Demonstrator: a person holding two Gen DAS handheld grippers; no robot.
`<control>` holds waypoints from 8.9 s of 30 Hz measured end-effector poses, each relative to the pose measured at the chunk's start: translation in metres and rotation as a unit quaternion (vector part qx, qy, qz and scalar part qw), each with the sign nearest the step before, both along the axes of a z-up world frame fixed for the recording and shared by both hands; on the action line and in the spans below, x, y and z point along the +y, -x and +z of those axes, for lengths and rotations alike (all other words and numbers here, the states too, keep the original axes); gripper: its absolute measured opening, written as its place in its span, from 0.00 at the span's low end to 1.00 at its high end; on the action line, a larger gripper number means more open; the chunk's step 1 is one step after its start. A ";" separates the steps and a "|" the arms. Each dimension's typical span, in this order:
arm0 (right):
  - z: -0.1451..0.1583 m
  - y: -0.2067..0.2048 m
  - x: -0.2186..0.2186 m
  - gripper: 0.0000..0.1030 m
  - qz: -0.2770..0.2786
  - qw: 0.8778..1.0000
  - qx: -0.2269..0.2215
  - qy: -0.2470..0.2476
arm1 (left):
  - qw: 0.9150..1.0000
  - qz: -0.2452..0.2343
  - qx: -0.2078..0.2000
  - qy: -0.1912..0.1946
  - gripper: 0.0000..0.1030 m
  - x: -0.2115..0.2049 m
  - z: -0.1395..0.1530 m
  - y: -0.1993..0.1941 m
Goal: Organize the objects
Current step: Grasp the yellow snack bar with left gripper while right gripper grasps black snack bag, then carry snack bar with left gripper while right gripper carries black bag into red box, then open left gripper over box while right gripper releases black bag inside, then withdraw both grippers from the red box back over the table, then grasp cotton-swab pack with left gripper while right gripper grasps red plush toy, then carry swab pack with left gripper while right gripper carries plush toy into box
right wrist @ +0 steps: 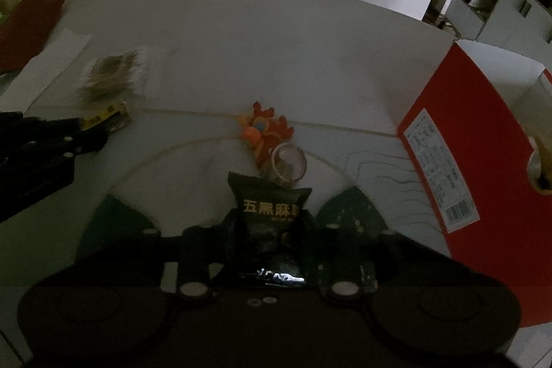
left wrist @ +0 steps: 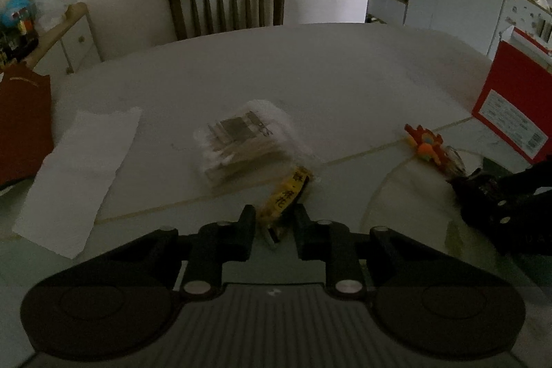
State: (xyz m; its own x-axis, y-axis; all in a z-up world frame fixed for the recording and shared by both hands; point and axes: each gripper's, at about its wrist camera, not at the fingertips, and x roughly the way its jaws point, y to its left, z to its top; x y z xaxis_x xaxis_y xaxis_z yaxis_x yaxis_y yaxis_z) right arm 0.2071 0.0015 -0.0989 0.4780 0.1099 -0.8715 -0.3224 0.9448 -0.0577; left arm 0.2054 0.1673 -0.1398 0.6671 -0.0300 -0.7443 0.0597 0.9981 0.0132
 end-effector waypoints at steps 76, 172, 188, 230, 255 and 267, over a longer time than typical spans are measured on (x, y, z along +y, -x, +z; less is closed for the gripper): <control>0.123 -0.045 -0.322 0.31 -0.062 0.987 -0.069 -0.134 | 0.987 -0.158 -0.005 0.013 0.20 -0.353 0.111 -0.018; 0.155 0.049 -0.208 0.99 0.034 0.988 -0.084 -0.123 | 0.989 -0.105 -0.032 0.097 0.86 -0.177 0.150 0.050; 0.143 0.049 -0.113 0.99 0.051 0.992 -0.071 -0.095 | 0.996 -0.027 -0.032 0.075 0.99 -0.044 0.132 0.040; 0.003 -0.055 0.000 0.86 0.085 0.996 0.018 -0.027 | 0.997 -0.068 -0.014 -0.044 0.99 0.025 -0.003 -0.077; 0.001 -0.054 0.009 0.37 0.093 0.995 0.011 -0.024 | 0.994 -0.093 -0.003 -0.055 0.38 0.001 -0.006 -0.077; 0.029 -0.015 -0.007 0.37 0.096 0.995 0.011 -0.040 | 0.997 -0.071 0.020 0.010 0.34 -0.015 0.011 -0.034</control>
State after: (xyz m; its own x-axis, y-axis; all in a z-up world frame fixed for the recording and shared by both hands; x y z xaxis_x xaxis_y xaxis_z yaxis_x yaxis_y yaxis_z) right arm 0.2225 -0.0058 -0.0700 0.4223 0.2660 -0.8666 -0.4978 0.8670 0.0235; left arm 0.2394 0.1527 -0.1287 0.6249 -0.1380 -0.7684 0.2009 0.9795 -0.0126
